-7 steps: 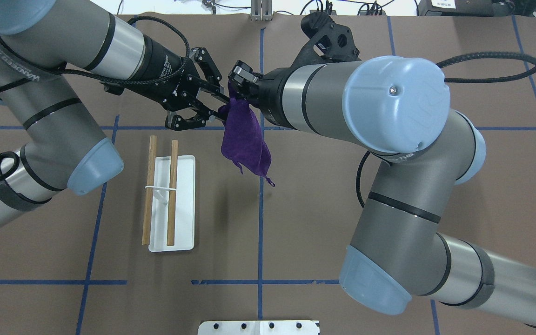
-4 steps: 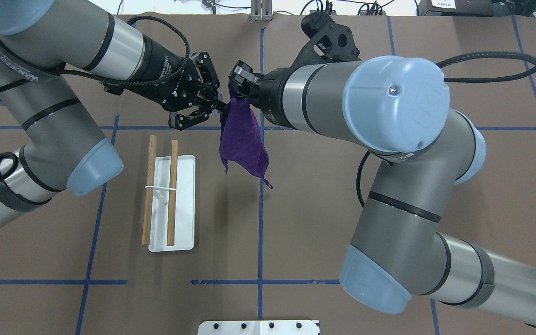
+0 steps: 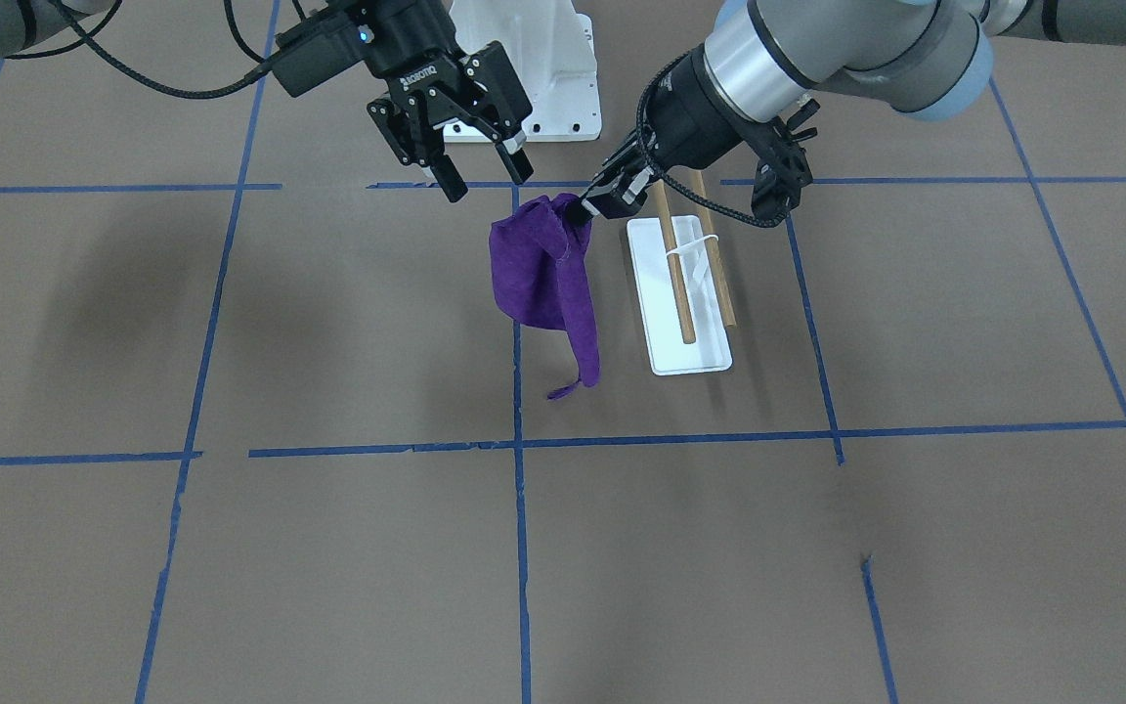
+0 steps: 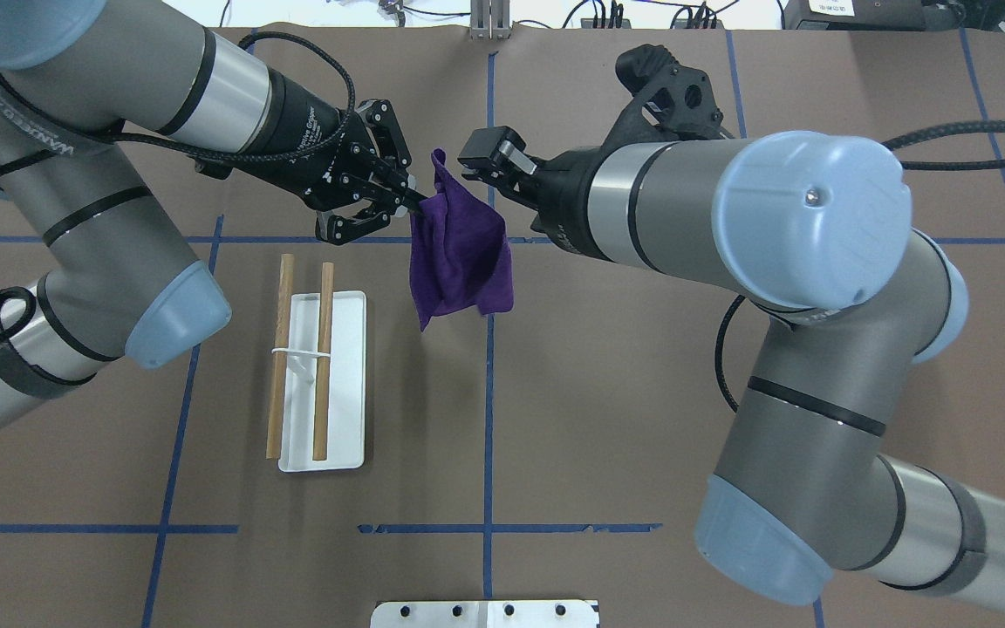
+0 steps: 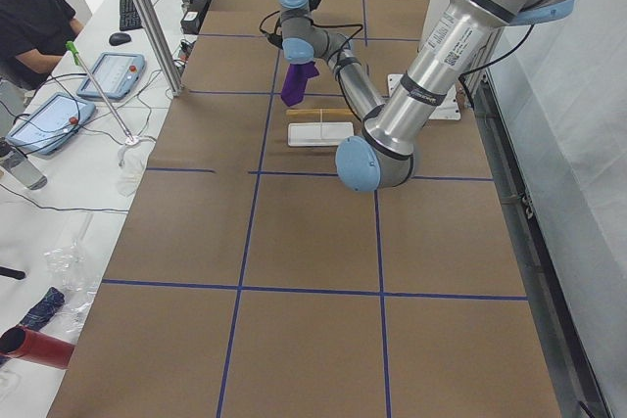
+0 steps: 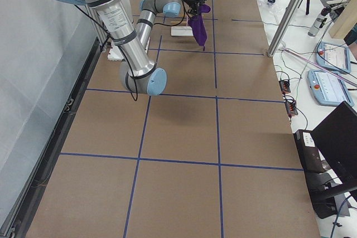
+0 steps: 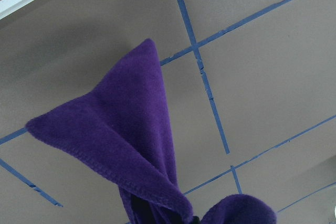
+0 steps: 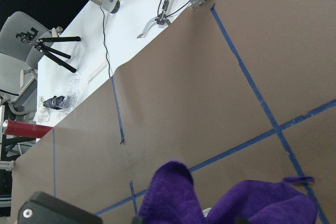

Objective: Hang towel on rack

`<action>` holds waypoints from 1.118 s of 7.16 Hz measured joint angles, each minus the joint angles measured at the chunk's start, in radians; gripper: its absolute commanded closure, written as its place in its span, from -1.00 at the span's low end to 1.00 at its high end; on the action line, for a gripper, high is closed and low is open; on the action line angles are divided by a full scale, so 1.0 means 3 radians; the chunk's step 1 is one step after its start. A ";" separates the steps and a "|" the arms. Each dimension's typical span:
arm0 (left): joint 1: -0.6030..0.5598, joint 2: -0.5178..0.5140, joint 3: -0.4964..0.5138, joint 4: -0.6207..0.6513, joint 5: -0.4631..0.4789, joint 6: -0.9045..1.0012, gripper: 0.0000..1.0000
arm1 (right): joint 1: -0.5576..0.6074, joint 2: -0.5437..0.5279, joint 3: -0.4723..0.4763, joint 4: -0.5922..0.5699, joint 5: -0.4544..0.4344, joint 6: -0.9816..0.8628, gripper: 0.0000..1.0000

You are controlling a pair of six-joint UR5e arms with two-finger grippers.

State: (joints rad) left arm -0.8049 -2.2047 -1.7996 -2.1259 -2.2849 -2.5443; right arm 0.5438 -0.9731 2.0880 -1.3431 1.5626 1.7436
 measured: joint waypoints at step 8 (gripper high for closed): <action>0.0126 0.1266 -0.0798 -0.0093 0.0215 0.1542 1.00 | 0.0216 -0.0662 0.0277 0.0034 0.0171 -0.0536 -1.00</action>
State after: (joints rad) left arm -0.7672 -1.8249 -2.0391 -2.1539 -2.2205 -2.0817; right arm 0.6086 -1.1717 2.1711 -1.3331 1.6140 1.5829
